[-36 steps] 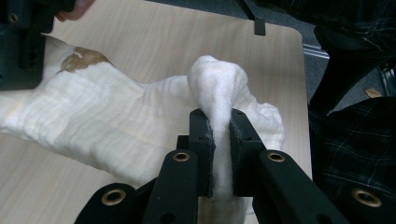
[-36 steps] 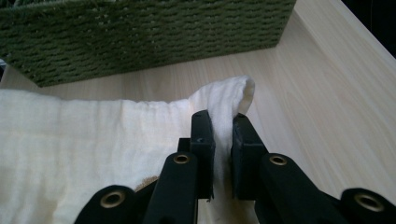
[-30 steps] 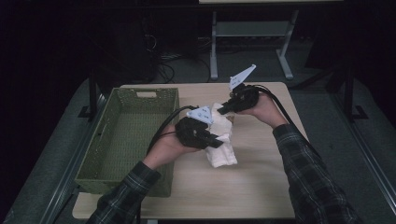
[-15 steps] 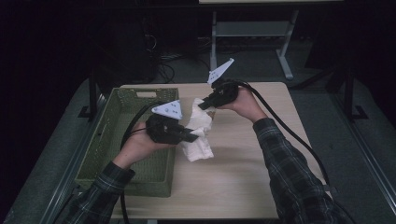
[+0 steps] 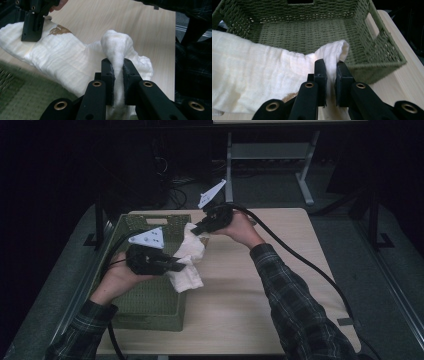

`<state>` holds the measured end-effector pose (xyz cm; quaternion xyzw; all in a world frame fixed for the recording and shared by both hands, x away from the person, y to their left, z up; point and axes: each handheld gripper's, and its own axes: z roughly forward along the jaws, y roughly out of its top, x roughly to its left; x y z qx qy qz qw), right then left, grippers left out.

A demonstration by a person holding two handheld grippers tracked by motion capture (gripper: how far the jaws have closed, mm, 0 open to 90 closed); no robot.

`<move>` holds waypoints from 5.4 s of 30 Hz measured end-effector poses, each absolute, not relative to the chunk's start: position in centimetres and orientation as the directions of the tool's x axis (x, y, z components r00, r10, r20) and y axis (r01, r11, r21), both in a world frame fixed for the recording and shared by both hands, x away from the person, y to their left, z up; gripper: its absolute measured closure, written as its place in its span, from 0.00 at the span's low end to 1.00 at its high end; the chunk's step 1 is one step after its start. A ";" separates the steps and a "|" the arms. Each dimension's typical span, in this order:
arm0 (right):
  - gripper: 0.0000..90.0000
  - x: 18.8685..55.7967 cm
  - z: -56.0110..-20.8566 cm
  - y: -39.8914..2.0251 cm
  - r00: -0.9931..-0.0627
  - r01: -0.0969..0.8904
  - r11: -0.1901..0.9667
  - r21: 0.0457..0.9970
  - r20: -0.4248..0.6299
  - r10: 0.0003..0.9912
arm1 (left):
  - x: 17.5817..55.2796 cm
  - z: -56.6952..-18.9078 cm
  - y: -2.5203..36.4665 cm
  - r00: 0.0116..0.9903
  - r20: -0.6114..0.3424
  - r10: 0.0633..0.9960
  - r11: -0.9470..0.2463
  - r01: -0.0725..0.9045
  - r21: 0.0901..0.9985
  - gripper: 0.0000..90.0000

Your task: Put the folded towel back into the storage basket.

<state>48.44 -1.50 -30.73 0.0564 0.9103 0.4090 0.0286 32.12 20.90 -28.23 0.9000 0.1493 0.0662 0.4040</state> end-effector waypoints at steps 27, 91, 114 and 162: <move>0.91 48.6 -34.4 6.9 -0.997 0.071 0.674 0.735 0.037 0.064 | 31.0 -31.7 27.3 0.919 -0.049 0.391 -0.641 0.310 0.703 0.90; 0.43 51.1 -31.7 -0.8 -0.971 0.134 0.619 0.774 -0.022 0.238 | 34.4 -32.3 20.5 0.874 -0.099 0.475 -0.501 0.361 0.787 0.35; 0.36 49.2 -32.5 -10.6 -0.953 0.173 0.574 0.800 -0.012 0.303 | 34.7 -33.2 12.2 0.860 -0.084 0.503 -0.522 0.380 0.764 0.32; 0.13 43.6 -41.5 -22.8 -0.841 0.367 0.529 0.765 0.031 0.540 | 31.3 -42.7 3.7 0.884 -0.049 0.465 -0.556 0.334 0.761 0.20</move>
